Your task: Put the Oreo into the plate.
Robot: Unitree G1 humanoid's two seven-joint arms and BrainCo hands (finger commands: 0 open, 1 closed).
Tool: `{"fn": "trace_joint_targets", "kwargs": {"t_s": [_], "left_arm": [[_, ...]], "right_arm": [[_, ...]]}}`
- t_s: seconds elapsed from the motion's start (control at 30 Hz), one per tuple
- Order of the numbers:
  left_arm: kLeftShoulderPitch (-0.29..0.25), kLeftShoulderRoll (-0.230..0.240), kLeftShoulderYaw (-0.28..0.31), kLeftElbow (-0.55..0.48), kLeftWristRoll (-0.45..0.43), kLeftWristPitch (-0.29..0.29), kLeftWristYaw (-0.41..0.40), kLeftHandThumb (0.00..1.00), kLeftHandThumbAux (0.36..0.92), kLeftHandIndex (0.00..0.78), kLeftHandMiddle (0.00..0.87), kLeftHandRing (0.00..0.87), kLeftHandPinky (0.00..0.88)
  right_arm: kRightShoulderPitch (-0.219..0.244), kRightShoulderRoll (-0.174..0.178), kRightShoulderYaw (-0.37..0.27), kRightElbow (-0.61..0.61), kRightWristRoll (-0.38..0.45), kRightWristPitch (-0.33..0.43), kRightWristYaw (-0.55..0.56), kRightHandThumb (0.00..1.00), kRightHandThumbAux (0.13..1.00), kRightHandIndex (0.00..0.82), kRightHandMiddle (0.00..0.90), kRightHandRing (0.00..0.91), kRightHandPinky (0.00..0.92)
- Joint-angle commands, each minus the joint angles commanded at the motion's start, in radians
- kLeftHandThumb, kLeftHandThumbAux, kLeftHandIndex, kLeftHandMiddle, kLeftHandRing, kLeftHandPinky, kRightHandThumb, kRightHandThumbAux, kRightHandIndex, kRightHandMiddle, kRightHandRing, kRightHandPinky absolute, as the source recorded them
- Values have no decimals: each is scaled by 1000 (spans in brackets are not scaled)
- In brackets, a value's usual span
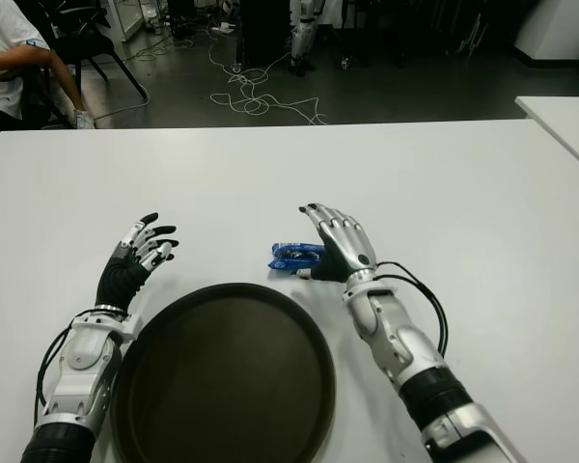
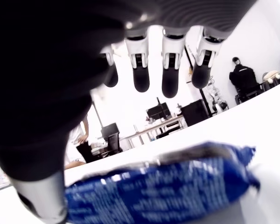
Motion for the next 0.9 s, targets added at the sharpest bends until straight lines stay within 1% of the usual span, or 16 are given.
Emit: {"fn": "trace_joint_targets", "kwargs": {"t_s": [0.13,0.23,0.33,0.6,0.67,0.77,0.9], "left_arm": [[-4,0,0,6,4,-1,5,462,610,109,259,289,319],[-6,-1,-3,8,10,0,10,472,615,110,263,290,323],[-6,-2,-7,8,18,-2,16,465,610,110,264,290,324],[-6,-5,-9,5,23,-3,19,435,597,110,264,291,322],[-7,-7,-8,4,22,-4,19,435,600,110,264,292,324],[-8,-10,-8,3,22,-1,22,451,605,109,260,291,326],[-11,-12,-8,8,24,2,24,460,603,109,258,290,328]], "right_arm": [[1,-10,7,-11,-4,1,16,0,787,74,111,113,112],[2,-28,21,-54,-17,15,70,0,781,77,109,105,98],[-10,-42,34,-75,-29,26,127,0,781,83,111,102,92],[-23,-56,45,-101,-50,37,185,0,797,107,128,123,108],[-27,-51,53,-96,-54,43,196,0,798,110,130,128,116],[-31,-40,61,-81,-59,48,197,0,803,124,143,150,154],[-39,-8,81,-28,-66,55,180,0,815,129,152,164,170]]}}
